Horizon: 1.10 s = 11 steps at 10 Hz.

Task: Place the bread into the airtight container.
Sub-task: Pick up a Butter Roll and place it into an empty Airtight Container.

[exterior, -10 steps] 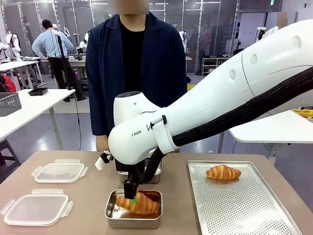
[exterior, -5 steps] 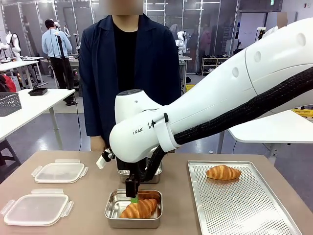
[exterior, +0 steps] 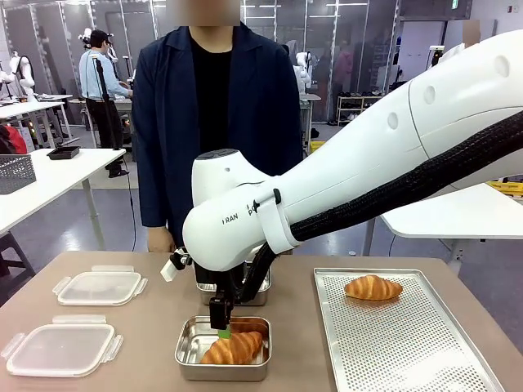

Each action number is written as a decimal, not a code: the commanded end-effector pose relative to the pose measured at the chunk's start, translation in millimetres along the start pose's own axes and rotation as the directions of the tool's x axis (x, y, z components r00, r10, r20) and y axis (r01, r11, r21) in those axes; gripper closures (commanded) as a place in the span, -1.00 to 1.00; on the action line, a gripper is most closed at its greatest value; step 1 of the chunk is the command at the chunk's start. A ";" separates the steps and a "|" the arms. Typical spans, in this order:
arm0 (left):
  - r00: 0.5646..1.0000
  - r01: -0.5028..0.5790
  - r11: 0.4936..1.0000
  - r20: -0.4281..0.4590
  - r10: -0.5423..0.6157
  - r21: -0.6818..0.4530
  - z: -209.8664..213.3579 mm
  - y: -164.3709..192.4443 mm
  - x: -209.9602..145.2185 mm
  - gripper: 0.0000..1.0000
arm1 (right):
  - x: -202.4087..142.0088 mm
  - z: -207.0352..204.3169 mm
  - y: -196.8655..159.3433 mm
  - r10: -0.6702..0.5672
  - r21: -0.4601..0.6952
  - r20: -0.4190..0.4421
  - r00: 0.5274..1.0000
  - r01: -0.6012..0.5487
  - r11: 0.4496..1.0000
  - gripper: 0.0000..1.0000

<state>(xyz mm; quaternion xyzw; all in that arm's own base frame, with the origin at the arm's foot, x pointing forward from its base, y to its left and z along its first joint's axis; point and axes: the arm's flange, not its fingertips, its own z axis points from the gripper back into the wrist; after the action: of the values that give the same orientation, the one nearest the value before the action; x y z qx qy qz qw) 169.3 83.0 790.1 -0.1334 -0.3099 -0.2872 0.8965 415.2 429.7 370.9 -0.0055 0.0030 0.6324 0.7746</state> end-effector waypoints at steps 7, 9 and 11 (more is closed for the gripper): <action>1.000 0.000 1.000 0.003 0.000 -0.002 2.8 -0.9 3.5 -1.00 | 1.4 0.0 1.2 -0.012 -0.004 0.007 1.000 0.012 1.000 -1.00; 1.000 0.000 1.000 0.003 0.000 -0.002 2.8 -0.9 3.5 -1.00 | -7.8 21.8 5.6 0.065 -0.059 0.053 0.996 -0.062 0.996 -1.00; 1.000 0.000 1.000 0.003 0.000 -0.002 2.8 -0.9 3.5 -1.00 | -45.8 62.3 15.2 0.169 -0.198 0.086 0.982 -0.150 0.969 -1.00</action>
<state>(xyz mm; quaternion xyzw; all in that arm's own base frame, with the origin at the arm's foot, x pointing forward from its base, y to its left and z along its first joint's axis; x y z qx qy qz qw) 169.3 83.1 790.0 -0.1335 -0.3098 -0.2871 0.8965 408.7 421.5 418.3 -0.0306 -0.0543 0.6658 0.7435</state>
